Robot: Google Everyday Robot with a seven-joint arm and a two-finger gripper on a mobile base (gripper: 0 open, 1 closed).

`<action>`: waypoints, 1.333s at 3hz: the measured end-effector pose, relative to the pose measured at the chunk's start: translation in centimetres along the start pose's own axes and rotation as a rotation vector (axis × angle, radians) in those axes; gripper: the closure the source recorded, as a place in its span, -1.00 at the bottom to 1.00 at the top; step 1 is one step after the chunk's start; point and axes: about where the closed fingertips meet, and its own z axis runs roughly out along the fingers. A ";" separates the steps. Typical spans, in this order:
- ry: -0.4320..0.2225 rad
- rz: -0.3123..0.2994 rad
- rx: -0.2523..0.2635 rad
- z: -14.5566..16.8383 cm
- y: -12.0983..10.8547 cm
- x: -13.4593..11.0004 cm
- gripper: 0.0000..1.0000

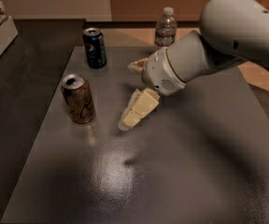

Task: Move orange can near pepsi can

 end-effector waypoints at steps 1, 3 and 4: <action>-0.073 0.000 -0.039 2.3 0.7 -1.5 -1.00; -0.189 0.007 -0.103 6.5 0.7 -4.6 -1.00; -0.226 0.016 -0.113 7.5 0.6 -5.8 -1.00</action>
Offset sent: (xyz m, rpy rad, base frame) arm 0.0014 0.0792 -0.0152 0.2042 0.0694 0.0949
